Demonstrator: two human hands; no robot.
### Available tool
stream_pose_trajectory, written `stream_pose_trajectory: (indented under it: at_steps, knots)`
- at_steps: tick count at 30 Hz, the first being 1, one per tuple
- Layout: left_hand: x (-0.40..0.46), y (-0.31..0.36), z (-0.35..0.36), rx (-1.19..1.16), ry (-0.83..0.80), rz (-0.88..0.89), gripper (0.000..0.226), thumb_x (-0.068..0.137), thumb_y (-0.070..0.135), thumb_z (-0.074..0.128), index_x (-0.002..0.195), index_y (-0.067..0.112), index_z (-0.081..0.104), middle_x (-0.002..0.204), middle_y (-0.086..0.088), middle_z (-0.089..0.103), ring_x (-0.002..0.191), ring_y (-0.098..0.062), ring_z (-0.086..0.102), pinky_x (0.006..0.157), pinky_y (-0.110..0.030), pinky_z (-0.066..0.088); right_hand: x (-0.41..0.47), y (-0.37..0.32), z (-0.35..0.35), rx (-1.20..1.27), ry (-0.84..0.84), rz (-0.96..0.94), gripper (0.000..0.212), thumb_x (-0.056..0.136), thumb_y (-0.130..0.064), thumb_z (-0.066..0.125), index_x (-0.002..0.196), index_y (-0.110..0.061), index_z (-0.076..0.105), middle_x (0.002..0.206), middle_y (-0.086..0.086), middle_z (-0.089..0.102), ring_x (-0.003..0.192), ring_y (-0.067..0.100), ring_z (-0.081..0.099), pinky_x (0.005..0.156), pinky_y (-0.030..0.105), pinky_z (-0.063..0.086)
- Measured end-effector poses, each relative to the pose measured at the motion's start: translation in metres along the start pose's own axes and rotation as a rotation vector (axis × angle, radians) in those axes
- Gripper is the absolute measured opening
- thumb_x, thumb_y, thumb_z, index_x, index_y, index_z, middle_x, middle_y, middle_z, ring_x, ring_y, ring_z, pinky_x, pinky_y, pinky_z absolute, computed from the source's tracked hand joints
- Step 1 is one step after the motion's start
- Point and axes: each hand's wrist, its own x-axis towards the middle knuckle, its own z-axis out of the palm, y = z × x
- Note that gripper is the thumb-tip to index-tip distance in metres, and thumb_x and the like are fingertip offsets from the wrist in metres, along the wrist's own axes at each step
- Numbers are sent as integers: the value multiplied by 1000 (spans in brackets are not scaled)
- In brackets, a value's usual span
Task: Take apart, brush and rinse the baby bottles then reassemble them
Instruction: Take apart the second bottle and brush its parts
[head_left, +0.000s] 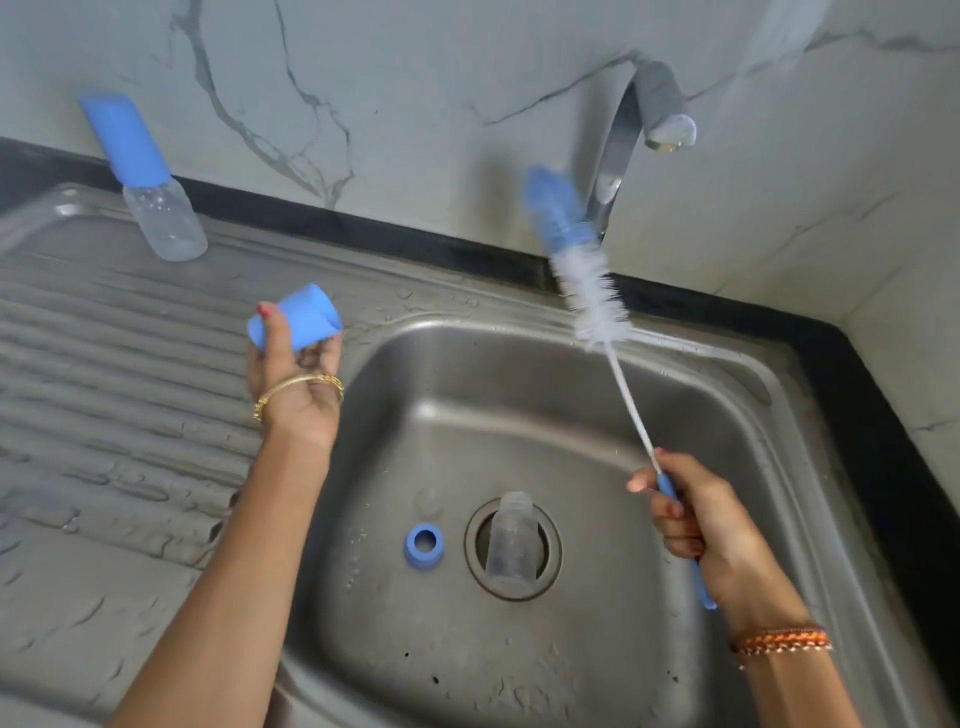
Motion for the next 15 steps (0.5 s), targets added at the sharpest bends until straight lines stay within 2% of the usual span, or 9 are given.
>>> stream_pose_trajectory:
  at_steps: [5, 8, 10, 11, 13, 15]
  knots:
    - [-30, -32, 13, 310, -56, -177, 13, 93, 29, 52, 86, 18, 49, 86, 1, 58, 72, -10, 60, 65, -22, 56, -8, 14, 37, -168, -31, -207, 30, 88, 0, 49, 63, -8, 64, 42, -6, 42, 33, 2, 30, 34, 12, 19]
    - [-35, -38, 14, 205, -74, -305, 14, 92, 26, 54, 93, 12, 51, 89, -4, 56, 74, -14, 57, 57, -22, 57, -7, 23, 50, -162, -19, -305, 28, 86, 5, 53, 66, -9, 67, 47, -2, 49, 37, 0, 39, 38, 10, 28]
    - [-34, -38, 12, 192, -75, -358, 11, 92, 22, 54, 94, 11, 53, 92, -4, 56, 78, -15, 57, 56, -22, 57, -7, 29, 56, -264, 13, -433, 25, 85, 1, 59, 66, -10, 72, 53, 10, 60, 46, 1, 46, 47, 14, 35]
    - [-34, -37, 12, 205, -88, -372, 8, 93, 20, 53, 91, 12, 54, 93, -3, 56, 79, -14, 57, 57, -21, 57, -7, 32, 59, -350, 41, -508, 17, 84, -3, 63, 71, -9, 72, 62, 17, 65, 51, 5, 52, 52, 18, 37]
    - [-35, -34, 13, 234, -126, -389, 8, 94, 20, 50, 89, 15, 54, 91, -1, 58, 78, -14, 57, 57, -19, 55, -8, 38, 62, -467, 104, -625, 16, 82, -5, 67, 82, -21, 71, 79, 15, 67, 64, 19, 67, 57, 23, 41]
    - [-35, -30, 14, 297, -178, -384, 9, 95, 20, 49, 88, 17, 53, 89, 0, 58, 75, -14, 57, 55, -17, 53, -8, 41, 63, -560, 161, -711, 9, 80, -6, 69, 81, -14, 72, 81, 13, 67, 67, 29, 63, 55, 27, 45]
